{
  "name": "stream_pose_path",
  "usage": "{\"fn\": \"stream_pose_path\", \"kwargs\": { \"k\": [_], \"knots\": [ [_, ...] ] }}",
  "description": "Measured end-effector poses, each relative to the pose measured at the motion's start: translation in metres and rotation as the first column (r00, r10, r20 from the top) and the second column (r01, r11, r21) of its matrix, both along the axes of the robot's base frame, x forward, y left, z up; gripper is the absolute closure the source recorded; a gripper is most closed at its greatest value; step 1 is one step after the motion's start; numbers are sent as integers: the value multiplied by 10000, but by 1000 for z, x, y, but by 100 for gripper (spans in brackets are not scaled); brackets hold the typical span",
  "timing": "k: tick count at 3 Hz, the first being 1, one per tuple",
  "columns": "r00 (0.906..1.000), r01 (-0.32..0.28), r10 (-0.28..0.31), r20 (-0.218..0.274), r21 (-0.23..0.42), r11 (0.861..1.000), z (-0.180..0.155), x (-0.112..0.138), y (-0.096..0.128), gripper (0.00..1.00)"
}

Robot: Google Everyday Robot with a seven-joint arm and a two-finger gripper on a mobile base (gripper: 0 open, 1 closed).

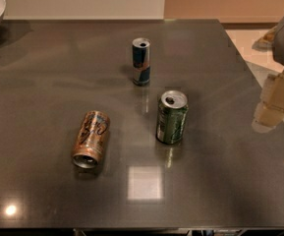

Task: Pick green can

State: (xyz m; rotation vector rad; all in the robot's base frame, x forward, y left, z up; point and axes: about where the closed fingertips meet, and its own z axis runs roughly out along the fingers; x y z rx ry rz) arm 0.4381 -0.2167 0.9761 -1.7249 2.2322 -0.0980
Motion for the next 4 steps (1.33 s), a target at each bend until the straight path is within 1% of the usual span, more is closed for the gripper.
{"fn": "stream_pose_path", "kwargs": {
  "k": [1, 2, 3, 4],
  "knots": [
    [10000, 0, 0, 2, 0, 10000, 0, 0, 0, 0],
    [10000, 18, -16, -81, 254, 9997, -4, 6, 3, 0],
    [9995, -257, 274, -179, 911, 9955, -16, 11, 18, 0],
    [9985, -500, 531, -125, 1833, 9818, -28, 17, 40, 0]
  ]
}}
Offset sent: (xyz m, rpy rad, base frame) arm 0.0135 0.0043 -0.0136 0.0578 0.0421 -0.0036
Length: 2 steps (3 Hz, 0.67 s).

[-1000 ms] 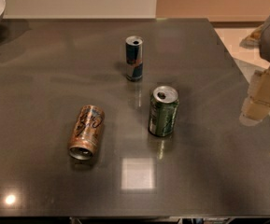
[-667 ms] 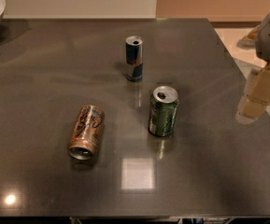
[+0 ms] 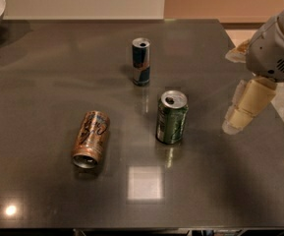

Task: Pick green can

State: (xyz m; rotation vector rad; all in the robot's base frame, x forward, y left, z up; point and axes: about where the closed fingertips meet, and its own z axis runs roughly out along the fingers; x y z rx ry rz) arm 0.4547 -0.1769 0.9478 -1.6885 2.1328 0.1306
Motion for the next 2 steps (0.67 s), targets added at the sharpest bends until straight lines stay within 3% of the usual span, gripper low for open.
{"fn": "stream_pose_path", "kwargs": {
  "k": [2],
  "knots": [
    [9967, -745, 786, -184, 1648, 9835, -30, -2, 50, 0]
  ]
}}
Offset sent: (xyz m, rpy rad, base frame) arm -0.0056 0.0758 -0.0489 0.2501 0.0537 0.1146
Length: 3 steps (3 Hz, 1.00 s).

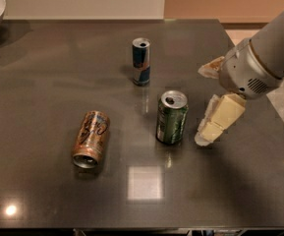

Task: Pick green can

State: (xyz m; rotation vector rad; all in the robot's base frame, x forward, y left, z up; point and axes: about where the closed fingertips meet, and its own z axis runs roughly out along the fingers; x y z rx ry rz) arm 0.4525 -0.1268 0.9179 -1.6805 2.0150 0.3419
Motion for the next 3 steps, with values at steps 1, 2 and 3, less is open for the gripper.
{"fn": "stream_pose_path", "kwargs": {
  "k": [1, 2, 3],
  "knots": [
    [9994, -252, 262, -215, 444, 9987, -14, -2, 18, 0],
    [9992, -234, 258, -308, 762, 9968, -25, 2, 27, 0],
    [9994, -79, 114, -327, 1045, 9945, -30, 7, 31, 0]
  ]
}}
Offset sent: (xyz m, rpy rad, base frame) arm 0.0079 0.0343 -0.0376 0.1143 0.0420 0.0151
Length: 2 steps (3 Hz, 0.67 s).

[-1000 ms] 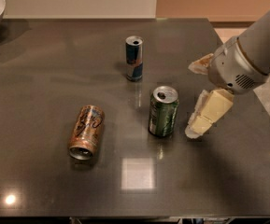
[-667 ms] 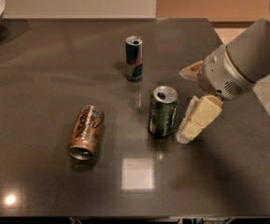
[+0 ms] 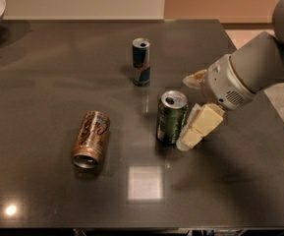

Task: Pick green can

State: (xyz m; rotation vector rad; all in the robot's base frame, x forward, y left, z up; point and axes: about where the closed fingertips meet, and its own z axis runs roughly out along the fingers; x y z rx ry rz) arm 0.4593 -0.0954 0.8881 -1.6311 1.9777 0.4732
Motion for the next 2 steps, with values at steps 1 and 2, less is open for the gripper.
{"fn": "stream_pose_path", "kwargs": {
  "k": [1, 2],
  "knots": [
    [10000, 63, -62, -34, 279, 9996, -1, 2, 6, 17],
    [10000, 60, -58, -44, 519, 9986, 0, 4, 11, 39]
  ]
}}
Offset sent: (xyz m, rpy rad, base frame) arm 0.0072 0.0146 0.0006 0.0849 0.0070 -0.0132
